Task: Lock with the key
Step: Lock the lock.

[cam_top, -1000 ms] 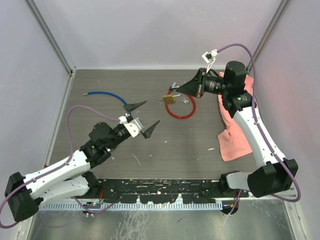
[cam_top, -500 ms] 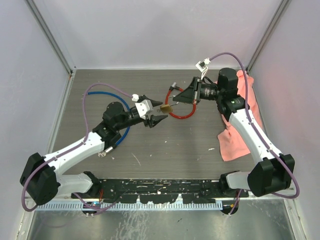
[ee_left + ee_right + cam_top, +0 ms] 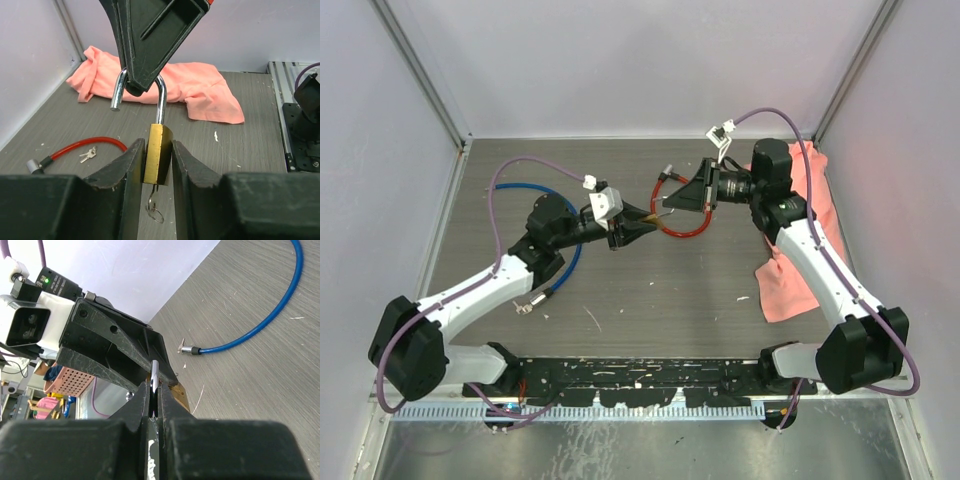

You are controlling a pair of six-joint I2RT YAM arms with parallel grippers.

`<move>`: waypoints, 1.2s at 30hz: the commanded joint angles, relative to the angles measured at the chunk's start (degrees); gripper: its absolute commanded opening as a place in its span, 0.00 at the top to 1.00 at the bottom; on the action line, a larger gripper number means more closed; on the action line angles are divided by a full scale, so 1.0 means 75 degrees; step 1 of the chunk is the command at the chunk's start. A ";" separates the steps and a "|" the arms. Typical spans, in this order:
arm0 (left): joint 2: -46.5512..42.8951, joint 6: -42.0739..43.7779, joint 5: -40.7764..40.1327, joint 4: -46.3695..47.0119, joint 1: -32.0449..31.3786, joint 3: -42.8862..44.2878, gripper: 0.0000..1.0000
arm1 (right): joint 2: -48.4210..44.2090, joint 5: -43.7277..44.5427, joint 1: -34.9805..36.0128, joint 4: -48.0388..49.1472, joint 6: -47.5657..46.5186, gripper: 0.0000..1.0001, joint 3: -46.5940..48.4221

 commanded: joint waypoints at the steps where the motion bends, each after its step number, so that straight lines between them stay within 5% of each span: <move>1: 0.0197 -0.0168 0.0685 0.0078 0.0100 0.0437 0.73 | -0.0450 -0.0174 0.0095 0.0367 -0.0184 0.99 0.0209; 12: 0.0388 -0.0340 0.1552 -0.0569 0.0300 0.0840 0.70 | -0.0546 -0.0095 0.0216 -0.0086 -0.0751 0.99 0.0315; 14: 0.0416 -0.0383 0.1697 -0.0583 0.0345 0.0894 0.76 | -0.0564 -0.0060 0.0221 -0.0153 -0.0841 0.99 0.0319; 17: 0.0442 -0.0386 0.1948 -0.0885 0.0448 0.1033 0.99 | -0.0567 0.0012 0.0226 -0.0449 -0.1130 0.99 0.0416; 19: 0.0395 -0.0536 0.2162 -0.0874 0.0558 0.1016 1.00 | -0.0586 0.0110 0.0225 -0.1091 -0.1788 0.84 0.0667; 23: 0.0159 -0.1174 0.2748 -0.0817 0.0859 0.0959 1.00 | -0.0624 0.0949 0.0213 -0.3732 -0.5244 0.28 0.1826; 24: 0.0103 -0.1393 0.2914 -0.0851 0.0933 0.0970 1.00 | -0.0657 0.1118 0.0211 -0.4196 -0.6042 0.22 0.2010; 32: 0.0441 -0.4037 0.4629 -0.0095 0.1121 0.1386 1.00 | -0.0523 -0.0173 0.0215 -0.8230 -1.4466 0.03 0.3157; 36: 0.0739 -0.6146 0.4836 0.1413 0.1111 0.1452 1.00 | -0.0175 -0.0927 0.0245 -0.8765 -1.6151 0.01 0.3347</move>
